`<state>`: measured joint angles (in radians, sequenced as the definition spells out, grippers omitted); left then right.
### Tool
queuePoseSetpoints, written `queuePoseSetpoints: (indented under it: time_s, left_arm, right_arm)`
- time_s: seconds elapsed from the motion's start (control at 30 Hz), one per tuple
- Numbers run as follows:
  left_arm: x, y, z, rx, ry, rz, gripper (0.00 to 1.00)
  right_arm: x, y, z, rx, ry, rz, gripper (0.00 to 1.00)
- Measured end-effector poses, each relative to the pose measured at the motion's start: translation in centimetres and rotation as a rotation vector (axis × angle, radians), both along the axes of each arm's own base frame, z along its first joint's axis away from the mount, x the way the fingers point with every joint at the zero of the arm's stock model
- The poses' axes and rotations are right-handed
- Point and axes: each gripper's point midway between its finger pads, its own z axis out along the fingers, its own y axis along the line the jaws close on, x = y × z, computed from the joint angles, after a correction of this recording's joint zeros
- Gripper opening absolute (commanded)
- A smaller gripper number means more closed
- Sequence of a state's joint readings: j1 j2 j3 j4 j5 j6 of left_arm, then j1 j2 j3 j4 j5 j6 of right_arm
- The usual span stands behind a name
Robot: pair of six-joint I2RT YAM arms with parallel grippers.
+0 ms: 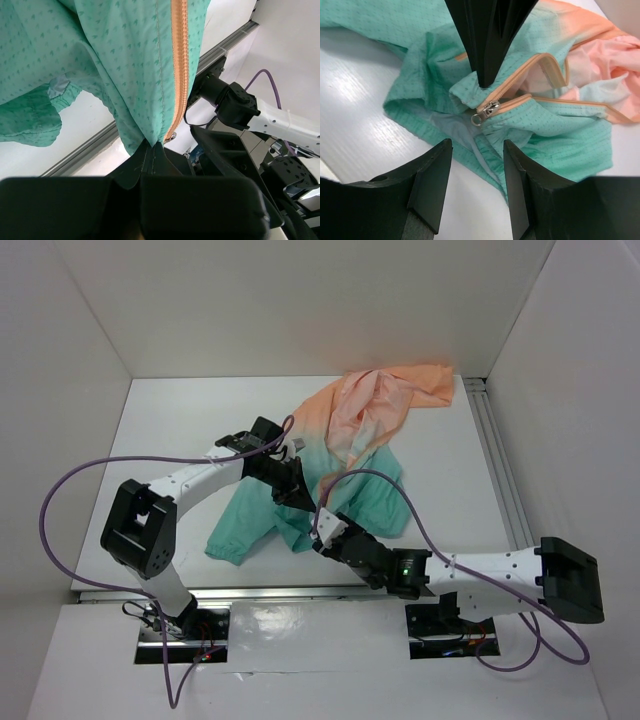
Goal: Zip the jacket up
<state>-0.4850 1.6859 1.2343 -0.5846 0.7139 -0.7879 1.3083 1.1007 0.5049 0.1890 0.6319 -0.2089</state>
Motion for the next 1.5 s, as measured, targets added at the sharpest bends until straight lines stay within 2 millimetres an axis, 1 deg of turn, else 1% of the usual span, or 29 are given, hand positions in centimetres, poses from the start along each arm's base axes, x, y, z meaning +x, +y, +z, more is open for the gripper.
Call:
queuePoseSetpoints:
  time_s: [0.07, 0.27, 0.3, 0.6, 0.7, 0.77, 0.83, 0.87, 1.07, 1.2, 1.27, 1.33, 1.37, 1.47, 1.5]
  left_arm:
    - [0.0, 0.0, 0.0, 0.000, 0.001, 0.001, 0.00]
    - [0.0, 0.0, 0.0, 0.000, 0.001, 0.001, 0.00]
    - [0.0, 0.0, 0.0, 0.000, 0.001, 0.001, 0.00]
    - [0.0, 0.0, 0.1, -0.005, 0.002, -0.002, 0.00]
    - [0.0, 0.0, 0.1, -0.005, 0.002, -0.002, 0.00]
    - [-0.1, -0.1, 0.1, -0.007, 0.003, -0.003, 0.00]
    - [-0.1, -0.1, 0.1, -0.009, 0.005, -0.004, 0.00]
    - [-0.1, -0.1, 0.2, -0.011, 0.005, -0.005, 0.00]
    - [-0.1, -0.1, 0.2, -0.013, 0.005, -0.006, 0.00]
    - [-0.1, -0.1, 0.2, -0.014, 0.006, -0.007, 0.00]
    - [-0.1, -0.1, 0.2, -0.015, 0.006, -0.007, 0.00]
    - [-0.1, -0.1, 0.2, -0.015, 0.006, -0.007, 0.00]
    - [-0.1, -0.1, 0.2, -0.015, 0.006, -0.007, 0.00]
    - [-0.1, -0.1, 0.2, -0.016, 0.006, -0.007, 0.00]
    - [-0.1, -0.2, 0.3, -0.017, 0.004, -0.007, 0.00]
  right_arm:
    - [0.3, -0.2, -0.1, -0.022, -0.015, -0.011, 0.53]
    - [0.8, 0.0, 0.6, -0.017, -0.057, -0.023, 0.53]
    - [0.9, 0.0, 0.6, -0.019, -0.061, -0.023, 0.51]
    - [1.2, 0.4, -0.2, -0.055, -0.077, -0.022, 0.51]
    - [1.4, 0.4, -0.1, -0.062, -0.090, -0.028, 0.47]
    - [1.5, 0.5, -0.1, -0.062, -0.098, -0.035, 0.41]
    - [1.7, 0.5, 0.1, -0.059, -0.109, -0.045, 0.40]
    - [1.8, 0.5, 0.2, -0.054, -0.113, -0.050, 0.36]
    - [2.0, 0.5, 0.9, -0.037, -0.133, -0.064, 0.25]
    - [2.1, 0.5, 1.1, -0.031, -0.139, -0.072, 0.24]
    - [2.1, 0.4, 1.1, -0.030, -0.140, -0.073, 0.18]
    - [2.1, 0.4, 1.2, -0.028, -0.141, -0.073, 0.17]
    - [2.2, 0.4, 1.2, -0.028, -0.141, -0.074, 0.13]
    - [2.2, 0.4, 1.2, -0.028, -0.141, -0.074, 0.07]
    - [2.2, 0.4, 1.2, -0.028, -0.141, -0.073, 0.02]
